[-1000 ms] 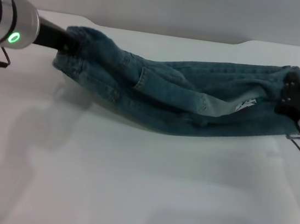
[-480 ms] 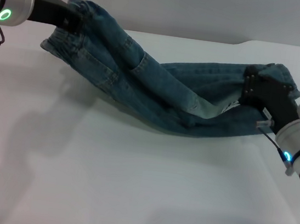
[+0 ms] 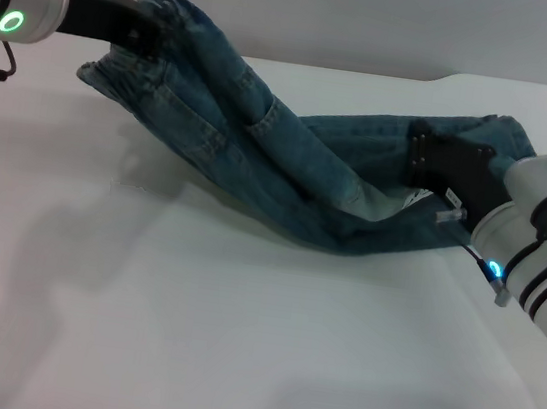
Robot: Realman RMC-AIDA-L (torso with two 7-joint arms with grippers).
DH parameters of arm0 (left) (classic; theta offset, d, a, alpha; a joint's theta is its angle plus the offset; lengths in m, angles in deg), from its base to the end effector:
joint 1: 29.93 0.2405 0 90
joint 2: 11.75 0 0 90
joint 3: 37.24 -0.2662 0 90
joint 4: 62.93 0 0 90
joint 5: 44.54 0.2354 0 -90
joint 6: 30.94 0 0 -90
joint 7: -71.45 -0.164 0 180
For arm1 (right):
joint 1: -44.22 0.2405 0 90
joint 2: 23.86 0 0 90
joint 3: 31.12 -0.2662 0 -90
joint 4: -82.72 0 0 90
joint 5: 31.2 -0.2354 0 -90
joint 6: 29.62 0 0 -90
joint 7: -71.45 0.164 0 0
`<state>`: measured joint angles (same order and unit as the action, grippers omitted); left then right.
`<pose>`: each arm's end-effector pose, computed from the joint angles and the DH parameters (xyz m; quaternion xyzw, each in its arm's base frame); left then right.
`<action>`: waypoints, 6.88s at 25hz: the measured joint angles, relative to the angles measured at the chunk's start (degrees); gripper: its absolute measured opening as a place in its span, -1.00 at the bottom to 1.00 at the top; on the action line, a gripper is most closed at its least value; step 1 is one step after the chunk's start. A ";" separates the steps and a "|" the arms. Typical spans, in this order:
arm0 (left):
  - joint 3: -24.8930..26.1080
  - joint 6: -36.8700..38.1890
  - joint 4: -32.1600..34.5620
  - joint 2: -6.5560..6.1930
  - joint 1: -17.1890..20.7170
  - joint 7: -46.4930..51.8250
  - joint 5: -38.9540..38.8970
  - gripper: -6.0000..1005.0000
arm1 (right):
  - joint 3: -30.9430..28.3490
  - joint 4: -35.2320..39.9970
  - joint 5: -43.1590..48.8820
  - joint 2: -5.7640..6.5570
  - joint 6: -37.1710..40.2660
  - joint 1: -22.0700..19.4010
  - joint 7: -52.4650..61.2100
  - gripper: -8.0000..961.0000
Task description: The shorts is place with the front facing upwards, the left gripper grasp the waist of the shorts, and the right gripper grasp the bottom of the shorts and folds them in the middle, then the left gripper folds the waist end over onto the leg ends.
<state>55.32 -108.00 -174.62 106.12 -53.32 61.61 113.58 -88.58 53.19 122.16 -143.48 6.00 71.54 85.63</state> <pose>-0.1035 0.3826 0.0582 -0.8594 -0.2969 0.0004 0.4162 0.2666 0.4066 -0.1172 -0.7929 0.2943 0.2670 0.4620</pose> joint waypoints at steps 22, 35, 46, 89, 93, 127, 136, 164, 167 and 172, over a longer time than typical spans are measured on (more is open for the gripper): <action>-0.58 -0.76 -3.21 0.08 -0.08 -1.58 -7.89 -0.89 | 10.18 1.22 0.01 -0.27 -3.56 5.24 9.76 -0.98; -0.62 3.63 -3.26 0.12 -0.33 -4.17 -12.75 -0.89 | 17.12 0.93 0.01 -0.27 -6.13 10.39 17.08 -0.98; -0.71 7.65 -2.99 0.11 -0.58 -6.62 -15.89 -0.89 | 19.65 -1.73 0.01 -0.27 -6.51 12.75 17.37 -0.98; -1.81 15.08 -2.68 0.08 1.31 -11.40 -21.22 -0.89 | 19.53 -1.46 0.00 -0.28 -9.77 15.72 24.64 -0.98; -1.89 15.22 -2.24 0.10 2.08 -11.98 -21.22 -0.89 | 16.69 2.54 -0.06 -0.27 -8.90 14.10 23.57 -0.98; -13.71 26.28 6.44 0.19 5.81 -15.77 -22.52 -0.87 | -7.40 5.87 -6.51 0.43 18.46 -7.66 -8.04 -0.99; -17.72 33.70 8.76 0.17 6.38 -16.40 -22.61 -0.29 | -6.71 5.67 -6.33 0.44 19.28 -7.88 -8.39 -0.98; -31.44 114.34 56.52 0.20 12.71 -13.06 -21.90 0.69 | 0.19 -2.81 -11.15 0.18 44.92 -29.82 -19.10 -0.52; -32.50 117.02 58.54 0.28 12.58 -12.83 -21.88 0.69 | 0.46 -2.80 -11.16 0.23 46.48 -30.52 -19.01 -0.04; -32.43 118.23 61.57 0.28 11.79 -10.87 -22.01 0.69 | 1.00 -2.88 -11.80 0.20 49.12 -31.69 -18.86 0.31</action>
<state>22.89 10.24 -113.05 106.40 -41.53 50.74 91.57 -87.57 50.31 110.36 -143.27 55.12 39.85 66.78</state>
